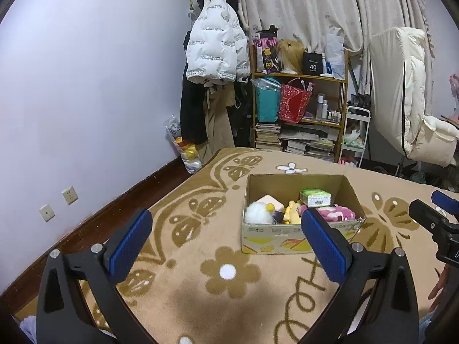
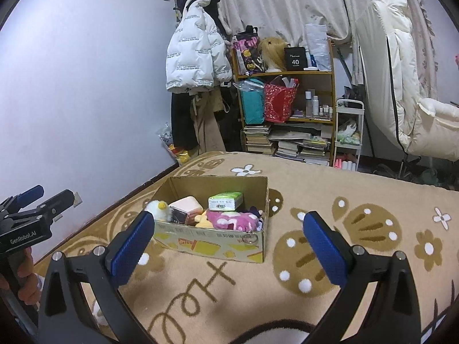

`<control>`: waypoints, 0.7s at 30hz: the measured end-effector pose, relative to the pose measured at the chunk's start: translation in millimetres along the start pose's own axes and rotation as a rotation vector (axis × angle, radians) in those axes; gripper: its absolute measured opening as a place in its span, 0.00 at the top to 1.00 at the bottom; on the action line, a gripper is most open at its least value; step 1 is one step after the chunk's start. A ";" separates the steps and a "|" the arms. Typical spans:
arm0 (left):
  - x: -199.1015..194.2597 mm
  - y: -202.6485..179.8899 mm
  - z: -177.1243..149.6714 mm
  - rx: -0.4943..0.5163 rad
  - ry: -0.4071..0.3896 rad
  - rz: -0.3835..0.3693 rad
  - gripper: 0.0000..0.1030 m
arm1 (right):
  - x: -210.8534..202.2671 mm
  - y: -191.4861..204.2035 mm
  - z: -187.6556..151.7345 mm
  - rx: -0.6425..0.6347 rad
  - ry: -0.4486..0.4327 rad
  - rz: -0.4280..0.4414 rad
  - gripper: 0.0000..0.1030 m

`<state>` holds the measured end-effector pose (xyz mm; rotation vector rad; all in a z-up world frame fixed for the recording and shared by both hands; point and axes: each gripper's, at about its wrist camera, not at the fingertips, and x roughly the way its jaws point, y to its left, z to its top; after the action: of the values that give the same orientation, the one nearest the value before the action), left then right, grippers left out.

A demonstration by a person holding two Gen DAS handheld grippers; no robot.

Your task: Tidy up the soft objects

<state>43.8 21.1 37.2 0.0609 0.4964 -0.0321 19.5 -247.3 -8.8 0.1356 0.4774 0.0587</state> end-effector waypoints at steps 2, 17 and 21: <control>4.2 -0.5 -4.2 0.003 0.017 0.003 0.00 | -0.1 -1.1 -3.2 0.002 -0.003 0.002 0.00; 28.3 -14.5 -33.1 0.026 0.077 -0.023 0.00 | 13.9 -7.2 -39.1 0.011 0.020 -0.010 0.00; 33.0 -17.9 -35.4 0.038 0.086 -0.022 0.00 | 14.7 -11.5 -46.2 0.012 0.030 -0.024 0.00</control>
<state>55.2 5.0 -10.5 0.0938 0.5822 -0.0609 11.6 -252.0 -57.7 0.1412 0.5088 0.0348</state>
